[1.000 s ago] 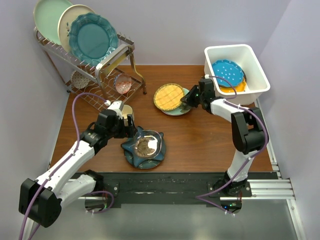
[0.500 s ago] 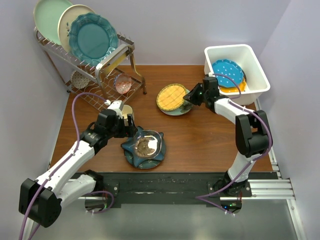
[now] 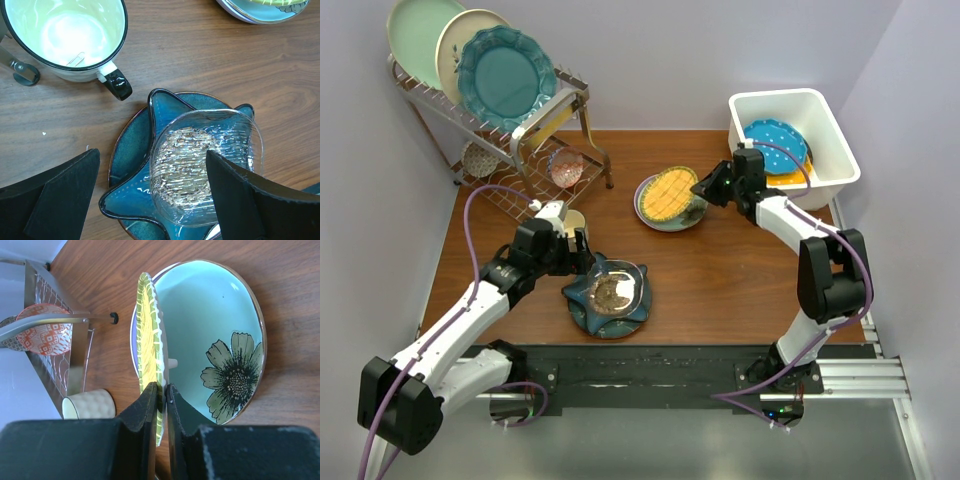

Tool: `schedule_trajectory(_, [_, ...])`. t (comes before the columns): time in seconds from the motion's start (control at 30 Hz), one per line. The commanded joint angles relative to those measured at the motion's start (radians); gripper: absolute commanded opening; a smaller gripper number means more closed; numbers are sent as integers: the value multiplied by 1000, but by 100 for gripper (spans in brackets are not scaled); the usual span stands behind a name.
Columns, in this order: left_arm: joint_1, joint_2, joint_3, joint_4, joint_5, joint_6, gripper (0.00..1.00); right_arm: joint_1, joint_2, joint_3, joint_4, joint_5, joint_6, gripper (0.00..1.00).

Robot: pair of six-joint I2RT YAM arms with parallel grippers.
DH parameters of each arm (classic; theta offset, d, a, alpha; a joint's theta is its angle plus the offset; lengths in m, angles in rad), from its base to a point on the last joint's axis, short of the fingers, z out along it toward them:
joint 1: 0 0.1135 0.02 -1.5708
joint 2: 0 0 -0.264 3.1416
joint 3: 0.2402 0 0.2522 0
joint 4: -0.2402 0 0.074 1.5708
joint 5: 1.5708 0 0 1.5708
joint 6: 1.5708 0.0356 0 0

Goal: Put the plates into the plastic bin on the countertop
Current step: Pick up the plate at the center of the board.

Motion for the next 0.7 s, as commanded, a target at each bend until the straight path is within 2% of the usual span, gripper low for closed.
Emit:
schedule_trajectory(0.0, [6, -17, -13, 43, 13, -9, 92, -15, -60, 62, 18, -38, 3, 0])
schedule_trajectory(0.67, [4, -17, -18, 47, 11, -9, 91, -44, -96, 117, 4, -62, 0, 0])
